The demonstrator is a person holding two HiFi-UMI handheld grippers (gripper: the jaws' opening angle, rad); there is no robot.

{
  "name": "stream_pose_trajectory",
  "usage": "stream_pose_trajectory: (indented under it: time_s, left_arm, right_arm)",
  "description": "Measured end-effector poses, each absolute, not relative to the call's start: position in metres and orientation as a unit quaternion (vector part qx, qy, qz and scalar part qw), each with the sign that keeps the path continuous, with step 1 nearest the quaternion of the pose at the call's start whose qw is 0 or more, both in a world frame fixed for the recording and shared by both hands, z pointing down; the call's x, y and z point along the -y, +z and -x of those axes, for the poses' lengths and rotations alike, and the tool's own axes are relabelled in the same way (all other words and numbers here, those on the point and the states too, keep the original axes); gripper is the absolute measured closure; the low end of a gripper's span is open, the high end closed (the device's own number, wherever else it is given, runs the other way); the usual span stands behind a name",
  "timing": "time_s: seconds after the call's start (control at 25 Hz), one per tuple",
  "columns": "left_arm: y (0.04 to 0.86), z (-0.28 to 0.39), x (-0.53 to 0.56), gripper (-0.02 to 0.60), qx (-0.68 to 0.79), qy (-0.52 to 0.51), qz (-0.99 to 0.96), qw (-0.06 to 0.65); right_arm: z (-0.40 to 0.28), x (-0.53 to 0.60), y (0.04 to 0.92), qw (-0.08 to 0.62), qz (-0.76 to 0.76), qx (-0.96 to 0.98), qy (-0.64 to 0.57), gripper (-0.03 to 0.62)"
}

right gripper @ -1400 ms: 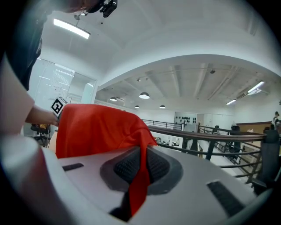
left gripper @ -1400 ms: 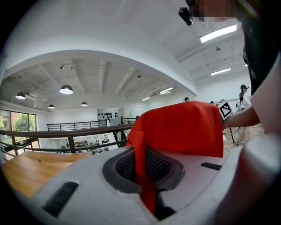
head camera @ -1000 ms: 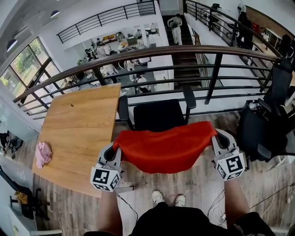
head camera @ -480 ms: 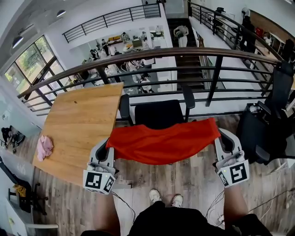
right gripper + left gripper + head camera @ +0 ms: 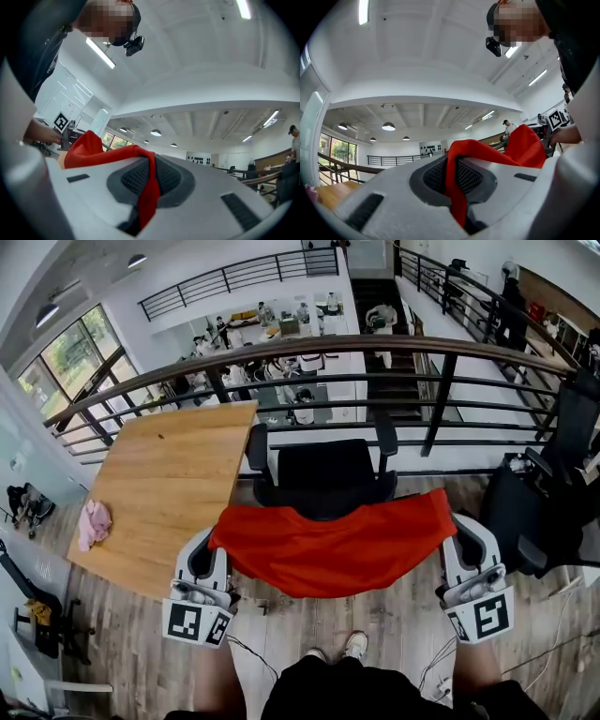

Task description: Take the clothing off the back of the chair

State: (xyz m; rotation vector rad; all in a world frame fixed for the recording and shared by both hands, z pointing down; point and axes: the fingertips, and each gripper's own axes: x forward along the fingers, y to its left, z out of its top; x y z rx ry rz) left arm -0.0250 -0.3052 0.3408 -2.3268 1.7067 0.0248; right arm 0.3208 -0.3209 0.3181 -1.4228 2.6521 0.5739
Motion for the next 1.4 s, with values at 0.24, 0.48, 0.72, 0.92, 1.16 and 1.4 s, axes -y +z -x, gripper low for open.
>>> stream_pose_trajectory:
  time_s: [0.24,0.48,0.72,0.92,1.16,1.4]
  left_arm:
    - [0.347,0.027,0.272,0.552,-0.573,0.019,0.809,0.125]
    - [0.365,0.031,0.24,0.552,-0.556,0.016,0.824,0.104]
    - [0.388,0.038,0.215,0.552,-0.549,0.006,0.832,0.077]
    - [0.416,0.036,0.202,0.552,-0.546,-0.003,0.836,0.053]
    - [0.444,0.031,0.184,0.552,-0.537,-0.01,0.843,0.027]
    - [0.445,0.029,0.179,0.552,-0.529,-0.012,0.848,0.027]
  right_arm:
    - [-0.316,0.281,0.322,0.039,0.478,-0.858,0.185,0.571]
    - [-0.308,0.246,0.339,0.033,0.5,-0.851,0.158,0.571]
    - [-0.297,0.223,0.365,0.025,0.511,-0.85,0.126,0.571]
    - [-0.294,0.21,0.386,0.008,0.511,-0.853,0.112,0.572]
    - [-0.291,0.192,0.401,-0.012,0.512,-0.853,0.102,0.571]
    - [-0.29,0.183,0.405,-0.02,0.517,-0.85,0.097,0.571]
